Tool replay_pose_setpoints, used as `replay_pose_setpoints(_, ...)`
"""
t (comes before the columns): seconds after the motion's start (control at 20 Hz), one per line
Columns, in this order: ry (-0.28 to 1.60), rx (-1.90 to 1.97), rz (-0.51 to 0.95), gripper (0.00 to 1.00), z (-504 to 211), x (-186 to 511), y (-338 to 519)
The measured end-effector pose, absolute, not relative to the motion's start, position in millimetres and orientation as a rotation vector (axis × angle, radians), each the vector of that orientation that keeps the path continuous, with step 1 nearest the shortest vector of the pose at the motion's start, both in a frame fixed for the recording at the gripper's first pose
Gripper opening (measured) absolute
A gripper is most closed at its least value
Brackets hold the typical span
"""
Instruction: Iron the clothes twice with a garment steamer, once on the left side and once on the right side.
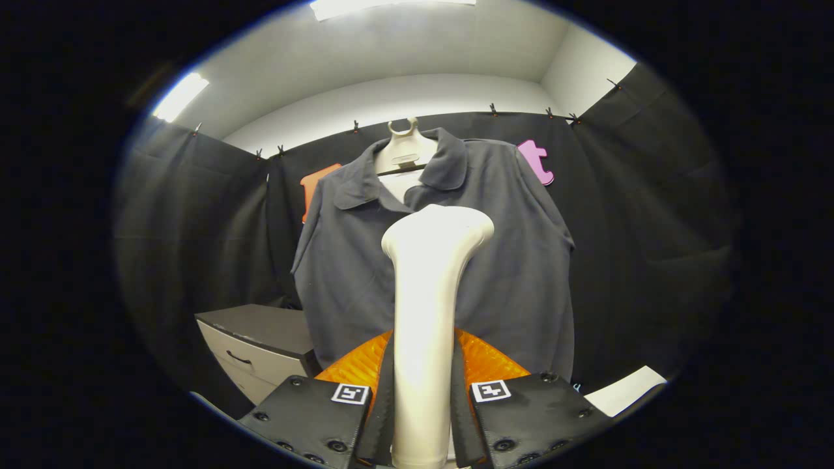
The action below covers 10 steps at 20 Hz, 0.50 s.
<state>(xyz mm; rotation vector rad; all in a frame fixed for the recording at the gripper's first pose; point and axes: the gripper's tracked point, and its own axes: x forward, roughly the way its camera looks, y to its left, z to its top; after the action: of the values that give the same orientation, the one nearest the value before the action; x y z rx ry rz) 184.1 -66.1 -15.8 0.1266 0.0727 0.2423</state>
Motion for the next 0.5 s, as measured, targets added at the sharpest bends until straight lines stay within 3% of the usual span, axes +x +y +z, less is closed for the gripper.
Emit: replay_pose_setpoints(0.5,0.048,0.127,0.165,0.43,8.0,256.6,-106.9)
